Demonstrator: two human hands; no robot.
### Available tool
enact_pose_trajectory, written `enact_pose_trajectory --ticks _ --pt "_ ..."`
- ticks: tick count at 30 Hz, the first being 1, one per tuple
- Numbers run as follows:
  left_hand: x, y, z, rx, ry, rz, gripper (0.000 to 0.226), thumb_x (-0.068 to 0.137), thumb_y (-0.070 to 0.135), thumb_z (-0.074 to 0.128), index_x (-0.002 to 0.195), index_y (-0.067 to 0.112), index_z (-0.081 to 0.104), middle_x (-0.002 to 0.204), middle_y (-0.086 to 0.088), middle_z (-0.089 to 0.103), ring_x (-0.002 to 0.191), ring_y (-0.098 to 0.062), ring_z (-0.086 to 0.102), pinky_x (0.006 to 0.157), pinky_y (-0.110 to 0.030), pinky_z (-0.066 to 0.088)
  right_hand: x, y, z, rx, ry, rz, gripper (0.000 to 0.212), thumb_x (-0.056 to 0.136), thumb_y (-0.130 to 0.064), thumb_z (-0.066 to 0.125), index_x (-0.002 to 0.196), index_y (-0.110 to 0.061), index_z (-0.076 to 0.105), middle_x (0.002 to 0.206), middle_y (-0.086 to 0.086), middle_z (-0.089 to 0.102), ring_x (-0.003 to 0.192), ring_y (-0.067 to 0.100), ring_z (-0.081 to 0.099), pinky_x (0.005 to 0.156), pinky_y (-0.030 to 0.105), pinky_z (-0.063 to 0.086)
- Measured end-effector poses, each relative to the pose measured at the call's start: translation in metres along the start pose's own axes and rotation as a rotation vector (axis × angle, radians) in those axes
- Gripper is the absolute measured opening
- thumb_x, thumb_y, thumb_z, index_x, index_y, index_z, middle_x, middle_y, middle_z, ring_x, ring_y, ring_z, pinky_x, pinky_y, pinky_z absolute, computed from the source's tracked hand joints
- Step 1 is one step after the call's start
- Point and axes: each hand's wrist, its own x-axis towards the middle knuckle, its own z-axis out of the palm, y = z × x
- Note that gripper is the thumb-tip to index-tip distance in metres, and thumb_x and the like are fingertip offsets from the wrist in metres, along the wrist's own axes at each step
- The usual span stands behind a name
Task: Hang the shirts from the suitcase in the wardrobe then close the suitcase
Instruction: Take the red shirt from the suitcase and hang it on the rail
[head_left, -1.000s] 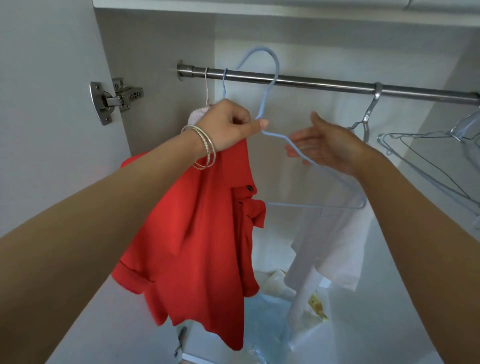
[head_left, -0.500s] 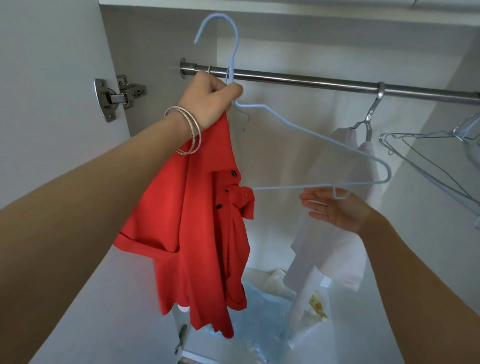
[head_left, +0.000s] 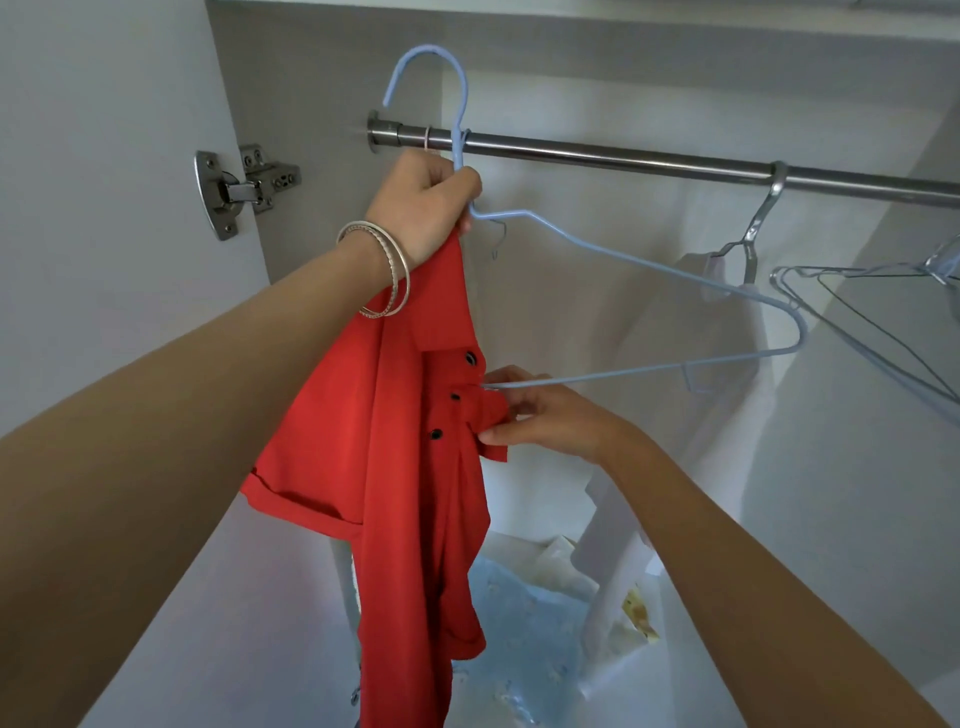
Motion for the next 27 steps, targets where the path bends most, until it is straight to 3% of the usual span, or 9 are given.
enact_pose_trajectory --ticks 3,7,11,15,17,20,22,24,27 --pt "-0.001 -0.004 -0.007 0.064 0.026 -0.004 0.031 0.071 0.023 0.043 0.042 0.015 0.051 0.029 0.010 0.048 0.034 -0.005 0.040 0.044 -0.012 0.034 -0.008 0.002 -0.014 -0.067 0.051 -0.037 0.016 0.075 -0.009 0.075 0.091 -0.011 0.075 0.117 -0.005 0.062 0.106 0.018 0.062 0.101 0.034 0.045" --pt "0.000 -0.012 -0.018 0.133 0.078 -0.024 0.035 0.081 0.014 0.043 0.048 0.005 0.049 0.028 0.009 0.047 0.033 0.001 0.045 0.038 -0.009 0.027 -0.030 0.010 -0.046 0.332 0.014 -0.059 0.045 0.049 -0.034 0.086 0.085 -0.008 0.077 0.084 0.005 0.075 0.079 0.018 0.071 0.077 0.030 0.056" --pt "0.000 -0.015 -0.021 0.165 0.118 -0.023 0.029 0.077 0.019 0.043 0.059 -0.002 0.052 0.047 -0.005 0.042 0.043 -0.008 0.036 0.041 -0.017 0.025 -0.041 0.013 -0.066 0.116 -0.014 0.075 0.063 0.048 -0.037 0.081 0.092 0.006 0.065 0.068 0.010 0.055 0.063 0.019 0.052 0.066 0.029 0.040" --pt "-0.002 -0.016 -0.014 0.216 0.085 -0.032 0.035 0.080 0.014 0.044 0.048 0.013 0.030 0.046 -0.001 0.029 0.037 -0.007 0.030 0.037 -0.014 0.024 -0.056 0.009 -0.090 0.105 0.220 0.102 0.039 0.047 -0.034 0.066 0.076 -0.008 0.068 0.061 0.005 0.059 0.058 0.015 0.059 0.066 0.032 0.042" --pt "-0.002 -0.016 -0.007 0.210 0.094 -0.052 0.034 0.081 0.013 0.045 0.050 0.012 0.030 0.049 -0.003 0.026 0.041 -0.008 0.025 0.036 -0.015 0.022 -0.061 0.009 -0.097 0.078 0.309 0.071 0.025 0.052 -0.037 0.063 0.066 -0.017 0.071 0.060 0.002 0.061 0.059 0.014 0.061 0.067 0.034 0.045" --pt "0.002 -0.017 -0.001 0.192 0.097 -0.089 0.039 0.083 0.009 0.046 0.048 0.012 0.029 0.049 -0.004 0.025 0.035 -0.009 0.026 0.035 -0.016 0.021 -0.061 0.009 -0.098 0.086 0.545 0.049 0.032 0.066 -0.053 0.061 0.067 -0.021 0.067 0.057 -0.003 0.060 0.055 0.013 0.059 0.061 0.033 0.048" --pt "0.003 -0.017 0.001 0.186 0.064 -0.086 0.034 0.081 0.008 0.046 0.050 0.008 0.033 0.049 -0.005 0.026 0.037 -0.008 0.027 0.035 -0.016 0.021 -0.059 0.007 -0.100 0.162 0.733 0.067 0.041 0.080 -0.063 0.042 0.077 -0.026 0.060 0.061 0.002 0.057 0.056 0.015 0.056 0.057 0.029 0.046" --pt "0.004 -0.017 0.003 0.161 0.039 -0.094 0.026 0.080 0.007 0.045 0.055 0.007 0.039 0.051 -0.004 0.028 0.046 -0.011 0.027 0.037 -0.015 0.023 -0.057 0.003 -0.100 0.160 0.843 0.079 0.040 0.093 -0.056 0.031 0.081 -0.027 0.056 0.064 0.005 0.052 0.056 0.016 0.051 0.053 0.026 0.042" --pt "0.005 -0.016 0.008 0.099 0.050 -0.109 0.023 0.078 0.011 0.044 0.056 0.017 0.037 0.054 -0.002 0.037 0.052 -0.014 0.035 0.044 -0.013 0.030 -0.055 0.002 -0.101 0.094 0.874 0.037 0.032 0.099 -0.031 0.036 0.073 -0.023 0.054 0.062 0.009 0.041 0.051 0.015 0.038 0.043 0.018 0.032"
